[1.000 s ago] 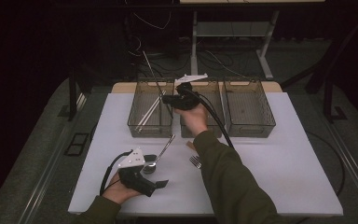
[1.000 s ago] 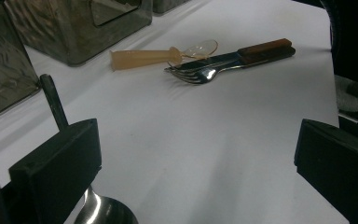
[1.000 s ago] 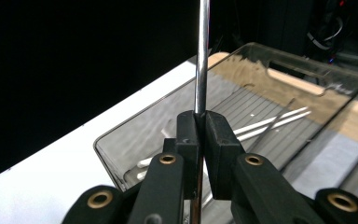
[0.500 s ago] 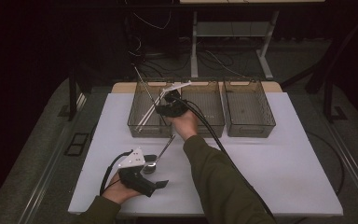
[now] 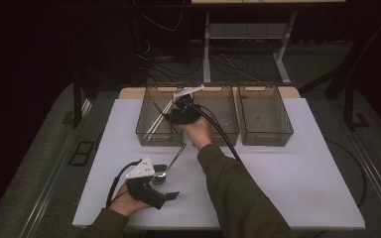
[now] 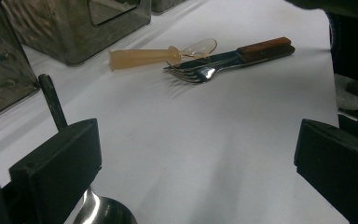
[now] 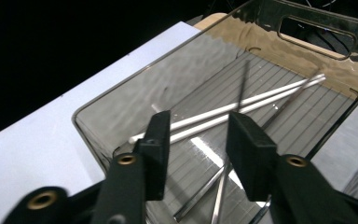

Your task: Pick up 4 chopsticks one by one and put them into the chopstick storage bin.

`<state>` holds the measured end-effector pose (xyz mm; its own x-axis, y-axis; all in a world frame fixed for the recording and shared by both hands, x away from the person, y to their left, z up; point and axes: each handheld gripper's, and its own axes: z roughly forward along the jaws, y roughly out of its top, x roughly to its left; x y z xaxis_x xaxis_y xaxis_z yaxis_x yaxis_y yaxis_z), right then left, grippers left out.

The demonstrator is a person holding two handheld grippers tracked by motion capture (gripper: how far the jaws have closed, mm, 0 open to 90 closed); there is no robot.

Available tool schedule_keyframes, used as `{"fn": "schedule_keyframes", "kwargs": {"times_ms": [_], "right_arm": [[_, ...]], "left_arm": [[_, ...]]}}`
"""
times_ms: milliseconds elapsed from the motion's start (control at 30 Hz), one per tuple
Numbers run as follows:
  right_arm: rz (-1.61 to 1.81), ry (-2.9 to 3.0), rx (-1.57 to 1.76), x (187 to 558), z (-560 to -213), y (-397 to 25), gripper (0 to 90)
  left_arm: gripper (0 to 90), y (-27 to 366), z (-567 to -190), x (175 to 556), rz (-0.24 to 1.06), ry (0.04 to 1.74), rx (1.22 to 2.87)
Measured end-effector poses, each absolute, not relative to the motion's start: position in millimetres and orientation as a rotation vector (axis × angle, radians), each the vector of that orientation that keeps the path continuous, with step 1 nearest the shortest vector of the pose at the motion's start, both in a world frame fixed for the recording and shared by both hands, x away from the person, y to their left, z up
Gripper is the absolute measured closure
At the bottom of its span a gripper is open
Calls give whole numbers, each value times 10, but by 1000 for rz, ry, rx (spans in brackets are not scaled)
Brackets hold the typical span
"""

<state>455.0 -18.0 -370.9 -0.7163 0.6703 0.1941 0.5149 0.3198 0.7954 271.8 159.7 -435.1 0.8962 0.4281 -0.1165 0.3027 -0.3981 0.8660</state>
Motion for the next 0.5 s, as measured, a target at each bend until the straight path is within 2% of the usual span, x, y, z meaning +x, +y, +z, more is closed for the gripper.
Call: {"fn": "schedule_keyframes", "kwargs": {"times_ms": [500], "right_arm": [[1366, 2458, 1021, 4419, -3603, -440, 414]], "left_arm": [[0, 1585, -4362, 2715, 152, 541, 2004]]}}
